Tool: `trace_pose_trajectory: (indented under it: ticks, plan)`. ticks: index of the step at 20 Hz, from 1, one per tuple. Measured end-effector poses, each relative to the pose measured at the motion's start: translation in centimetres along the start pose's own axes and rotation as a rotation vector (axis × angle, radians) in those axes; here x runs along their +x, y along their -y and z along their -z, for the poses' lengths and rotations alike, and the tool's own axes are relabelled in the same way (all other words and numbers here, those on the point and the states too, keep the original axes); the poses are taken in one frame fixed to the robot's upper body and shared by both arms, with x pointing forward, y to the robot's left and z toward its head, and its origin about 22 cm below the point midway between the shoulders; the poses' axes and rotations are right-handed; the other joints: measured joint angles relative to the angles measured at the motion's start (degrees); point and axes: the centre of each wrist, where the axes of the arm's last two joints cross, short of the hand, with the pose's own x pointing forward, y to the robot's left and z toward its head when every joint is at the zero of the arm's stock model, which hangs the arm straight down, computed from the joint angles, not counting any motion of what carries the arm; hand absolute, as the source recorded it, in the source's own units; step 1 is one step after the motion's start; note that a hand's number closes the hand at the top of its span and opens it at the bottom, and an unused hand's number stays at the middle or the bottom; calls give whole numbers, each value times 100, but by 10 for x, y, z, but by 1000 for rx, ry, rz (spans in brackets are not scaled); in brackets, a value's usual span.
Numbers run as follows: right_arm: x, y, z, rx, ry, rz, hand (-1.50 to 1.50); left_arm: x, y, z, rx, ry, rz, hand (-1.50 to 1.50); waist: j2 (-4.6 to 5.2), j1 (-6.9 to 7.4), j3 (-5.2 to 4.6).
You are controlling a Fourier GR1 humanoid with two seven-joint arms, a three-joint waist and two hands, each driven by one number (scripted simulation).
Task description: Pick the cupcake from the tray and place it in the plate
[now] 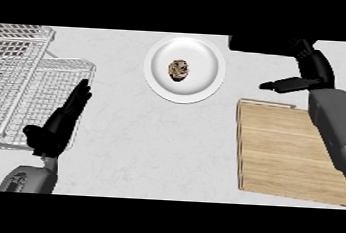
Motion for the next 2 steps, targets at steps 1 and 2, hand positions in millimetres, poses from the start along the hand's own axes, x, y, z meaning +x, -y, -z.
trace_pose_trajectory:
  ticks: [1,2]
  plan:
    - [-2,5,-4,-3,2,-4,-150,2,0,1,1,-3,2,0,9,17,-2]
    - [-2,8,-5,1,3,-4,-150,1,0,2,5,-8,1,0,6,6,1]
